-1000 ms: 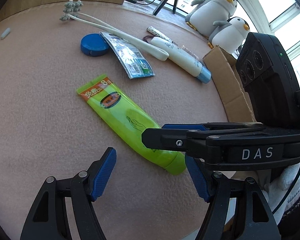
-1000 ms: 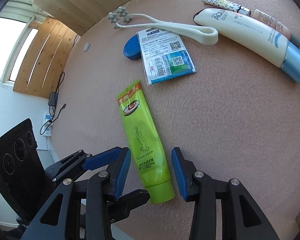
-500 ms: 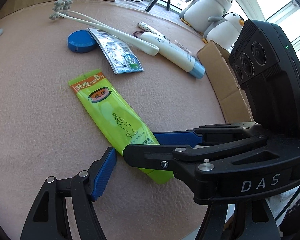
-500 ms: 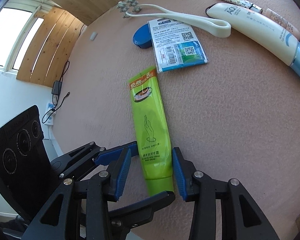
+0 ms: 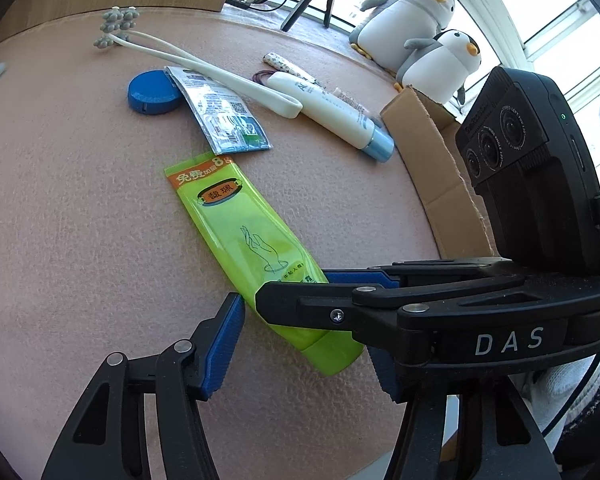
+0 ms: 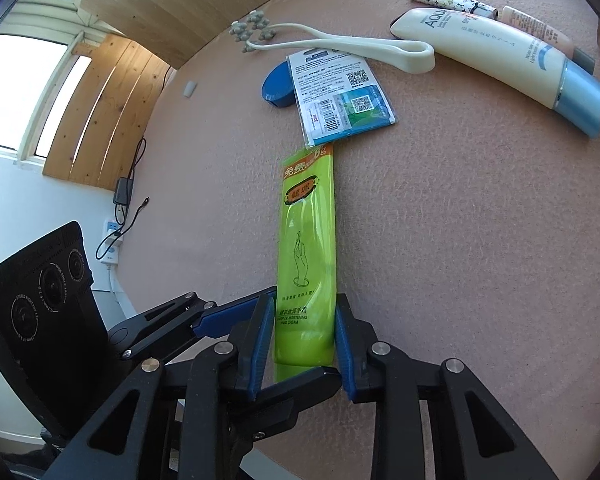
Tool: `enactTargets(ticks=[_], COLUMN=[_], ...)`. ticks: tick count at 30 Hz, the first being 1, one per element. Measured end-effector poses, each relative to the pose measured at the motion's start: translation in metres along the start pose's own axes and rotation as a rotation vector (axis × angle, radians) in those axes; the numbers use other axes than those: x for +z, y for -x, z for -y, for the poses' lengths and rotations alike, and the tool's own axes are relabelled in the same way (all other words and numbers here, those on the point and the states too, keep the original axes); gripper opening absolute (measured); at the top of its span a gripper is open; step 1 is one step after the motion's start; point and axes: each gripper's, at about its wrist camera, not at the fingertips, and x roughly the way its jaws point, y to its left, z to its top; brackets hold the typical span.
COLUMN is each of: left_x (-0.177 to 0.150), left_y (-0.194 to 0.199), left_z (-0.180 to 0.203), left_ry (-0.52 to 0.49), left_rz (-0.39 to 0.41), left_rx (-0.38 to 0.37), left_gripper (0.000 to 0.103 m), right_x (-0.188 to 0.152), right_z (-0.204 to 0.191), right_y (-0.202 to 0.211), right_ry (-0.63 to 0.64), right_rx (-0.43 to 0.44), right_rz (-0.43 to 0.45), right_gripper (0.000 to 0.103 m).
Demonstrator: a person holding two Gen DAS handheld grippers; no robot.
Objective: Organize objects
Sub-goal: 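Close the left gripper on the green tube and lift it, then carry the green tube with the left gripper into the box and release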
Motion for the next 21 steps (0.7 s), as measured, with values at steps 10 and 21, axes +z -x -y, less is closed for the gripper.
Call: enactTargets(ticks=[10, 21], left_x=[0.005, 0.020], left_y=[0.009, 0.010], left_z=[0.028, 0.085], left_ry=[-0.059, -0.150], left_rz=[0.030, 0.064], left_rx=[-0.007, -0.071], left_gripper=[0.061, 0.061], right_x=[-0.004, -0.014], right_z=[0.005, 0.022], right_y=[0.027, 0.091], right_ry=[-0.026, -0.048], right_rx=[0.033, 0.010], right_rz=[0.060, 0.179], right_gripper=[0.027, 0.027])
